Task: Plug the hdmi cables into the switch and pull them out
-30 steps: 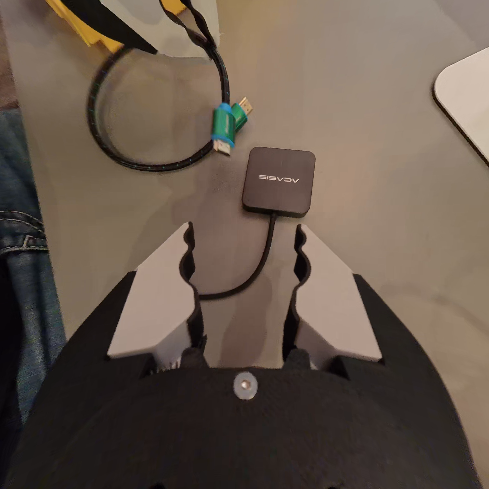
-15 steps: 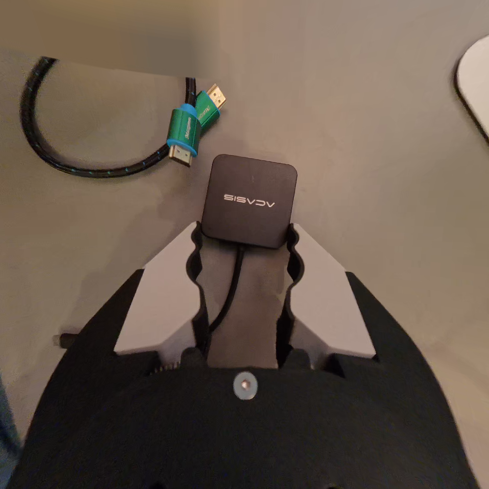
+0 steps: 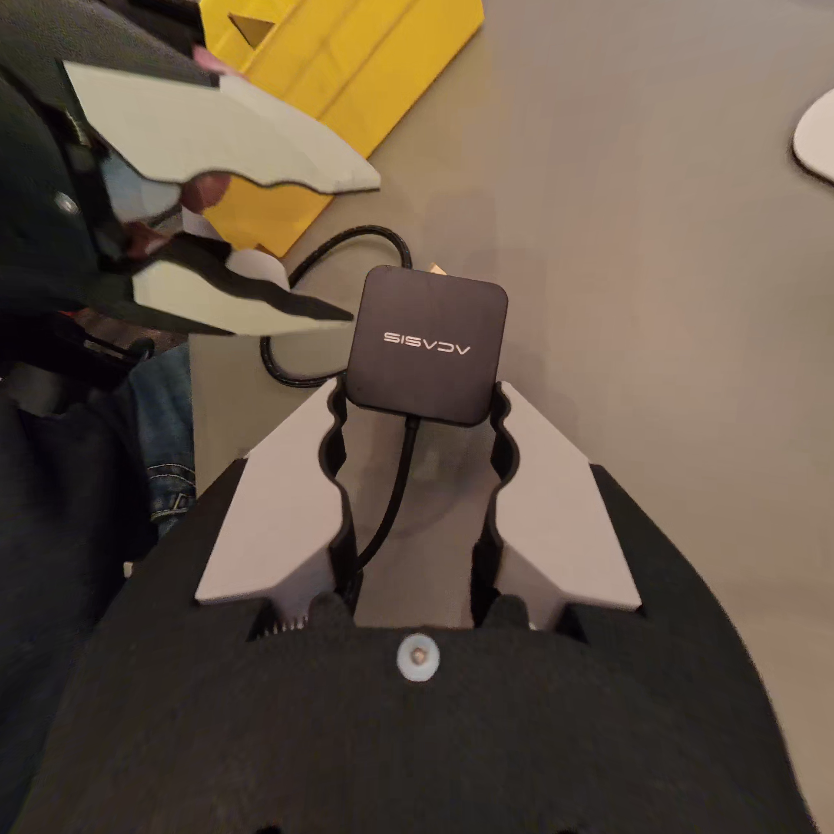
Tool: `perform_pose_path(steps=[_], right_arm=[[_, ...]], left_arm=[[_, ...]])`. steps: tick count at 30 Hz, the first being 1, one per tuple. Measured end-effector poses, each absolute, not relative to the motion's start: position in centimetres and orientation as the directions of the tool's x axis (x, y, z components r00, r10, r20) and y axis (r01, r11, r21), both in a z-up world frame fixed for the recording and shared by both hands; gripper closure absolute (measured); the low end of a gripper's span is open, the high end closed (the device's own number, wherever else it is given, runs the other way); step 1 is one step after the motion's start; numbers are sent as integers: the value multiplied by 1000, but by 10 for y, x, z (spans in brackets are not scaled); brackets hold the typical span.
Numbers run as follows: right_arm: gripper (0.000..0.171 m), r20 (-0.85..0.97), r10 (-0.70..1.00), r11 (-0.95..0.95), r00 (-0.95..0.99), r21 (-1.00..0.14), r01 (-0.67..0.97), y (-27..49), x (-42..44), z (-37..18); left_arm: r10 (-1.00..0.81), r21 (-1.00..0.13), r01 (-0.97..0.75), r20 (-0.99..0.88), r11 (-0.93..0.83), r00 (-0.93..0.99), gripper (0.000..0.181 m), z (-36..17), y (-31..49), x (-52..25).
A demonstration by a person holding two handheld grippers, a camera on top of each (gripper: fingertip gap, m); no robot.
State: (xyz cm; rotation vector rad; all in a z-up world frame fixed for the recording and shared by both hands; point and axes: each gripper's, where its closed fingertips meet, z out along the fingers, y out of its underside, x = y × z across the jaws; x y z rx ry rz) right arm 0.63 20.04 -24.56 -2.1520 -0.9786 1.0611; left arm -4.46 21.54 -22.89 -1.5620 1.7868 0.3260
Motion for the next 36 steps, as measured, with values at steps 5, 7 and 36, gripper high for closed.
perform_pose_path(steps=[5, 7, 36], right_arm=[[108, -409, 834, -537, 370, -755, 376, 185, -5, -223], [108, -392, 843, -521, 369, -765, 379, 182, -9, -217], [46, -563, 761, -603, -321, -797, -32, 139, -27, -119]], left_arm=[[-632, -247, -895, -773, 372, -50, 143, -217, 207, -22], [-617, -224, -887, -783, 405, -83, 156, -218, 203, -20], [-633, -489, -607, -774, 627, -29, 167, -131, 152, -11]])
